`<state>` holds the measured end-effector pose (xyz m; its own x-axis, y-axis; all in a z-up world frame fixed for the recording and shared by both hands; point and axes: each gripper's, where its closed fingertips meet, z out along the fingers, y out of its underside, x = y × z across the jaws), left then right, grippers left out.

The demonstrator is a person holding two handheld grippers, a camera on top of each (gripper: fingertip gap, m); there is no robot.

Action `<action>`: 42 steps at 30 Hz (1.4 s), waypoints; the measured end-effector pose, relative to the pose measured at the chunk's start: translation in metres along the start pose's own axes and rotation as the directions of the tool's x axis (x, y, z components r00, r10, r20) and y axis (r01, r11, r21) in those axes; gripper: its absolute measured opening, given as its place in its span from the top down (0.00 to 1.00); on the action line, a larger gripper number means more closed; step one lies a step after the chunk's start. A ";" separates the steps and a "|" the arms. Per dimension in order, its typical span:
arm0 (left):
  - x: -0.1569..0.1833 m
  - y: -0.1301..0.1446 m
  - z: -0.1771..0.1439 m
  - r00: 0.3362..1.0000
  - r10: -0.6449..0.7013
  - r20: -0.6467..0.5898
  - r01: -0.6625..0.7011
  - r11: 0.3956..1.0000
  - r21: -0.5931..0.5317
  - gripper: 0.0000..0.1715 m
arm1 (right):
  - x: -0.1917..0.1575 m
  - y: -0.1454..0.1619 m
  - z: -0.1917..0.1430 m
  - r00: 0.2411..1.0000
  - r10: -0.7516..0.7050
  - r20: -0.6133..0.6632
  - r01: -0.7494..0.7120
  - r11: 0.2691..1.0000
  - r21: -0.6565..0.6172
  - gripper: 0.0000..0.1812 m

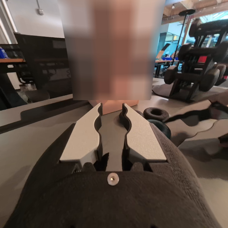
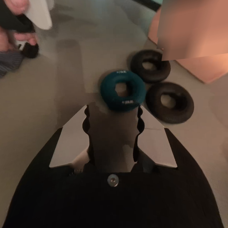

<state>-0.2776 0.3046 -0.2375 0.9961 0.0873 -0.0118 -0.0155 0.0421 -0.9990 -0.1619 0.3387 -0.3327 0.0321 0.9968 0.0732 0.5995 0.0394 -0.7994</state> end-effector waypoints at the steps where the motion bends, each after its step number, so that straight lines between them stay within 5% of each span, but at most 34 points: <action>1: 0.003 0.000 0.002 1.000 0.002 -0.012 -0.002 1.000 0.001 0.82 | 0.001 0.007 0.000 0.999 0.034 -0.027 -0.035 0.999 -0.038 0.57; 5: 0.019 0.006 0.020 0.996 -0.017 -0.088 0.014 0.999 -0.033 0.82 | 0.002 0.005 0.013 0.993 0.113 -0.039 -0.116 0.991 -0.072 0.51; 14: 0.038 0.011 0.034 0.985 0.009 -0.171 -0.019 0.998 -0.063 0.82 | 0.009 -0.010 0.033 0.999 0.040 0.023 -0.039 0.997 -0.066 0.46; 29: 0.039 0.009 0.032 0.984 0.008 -0.177 -0.017 0.999 -0.049 0.83 | 0.001 -0.026 0.017 0.995 -0.087 0.043 0.085 0.996 0.040 0.56; 31: 0.038 0.007 0.031 0.984 0.001 -0.177 -0.008 0.999 -0.039 0.83 | 0.002 -0.066 -0.017 0.996 -0.078 0.043 0.069 0.978 0.195 0.57; 34: 0.037 0.008 0.032 0.984 -0.012 -0.179 0.004 0.999 -0.043 0.83 | 0.035 -0.168 -0.092 0.989 -0.135 -0.064 0.149 0.888 0.434 0.57; 37: 0.038 0.007 0.031 0.983 -0.010 -0.181 0.004 0.999 -0.036 0.83 | 0.089 -0.271 -0.141 0.966 -0.175 -0.190 0.249 0.829 0.501 0.56; 42: 0.037 0.005 0.029 0.982 -0.025 -0.188 0.021 1.000 -0.023 0.83 | 0.191 -0.358 -0.101 0.989 -0.040 -0.141 0.081 0.949 0.303 0.56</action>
<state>-0.2433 0.3372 -0.2413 0.9948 -0.1021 0.0048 0.0069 0.0208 -0.9998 -0.2899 0.5078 0.0276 0.1204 0.9748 0.1878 0.3294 0.1392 -0.9339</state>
